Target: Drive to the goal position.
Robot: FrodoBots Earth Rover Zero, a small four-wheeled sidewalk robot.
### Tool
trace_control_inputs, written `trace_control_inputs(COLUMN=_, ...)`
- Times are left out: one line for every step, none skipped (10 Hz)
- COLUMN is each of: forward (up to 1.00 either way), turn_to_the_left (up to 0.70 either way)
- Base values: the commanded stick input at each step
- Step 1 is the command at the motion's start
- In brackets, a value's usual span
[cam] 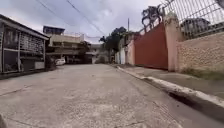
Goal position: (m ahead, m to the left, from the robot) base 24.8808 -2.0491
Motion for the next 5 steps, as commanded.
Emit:
trace_control_inputs(forward=1.00, turn_to_the_left=0.00)
trace_control_inputs(forward=1.00, turn_to_the_left=0.00)
trace_control_inputs(forward=1.00, turn_to_the_left=0.00)
trace_control_inputs(forward=1.00, turn_to_the_left=0.00)
trace_control_inputs(forward=1.00, turn_to_the_left=0.00)
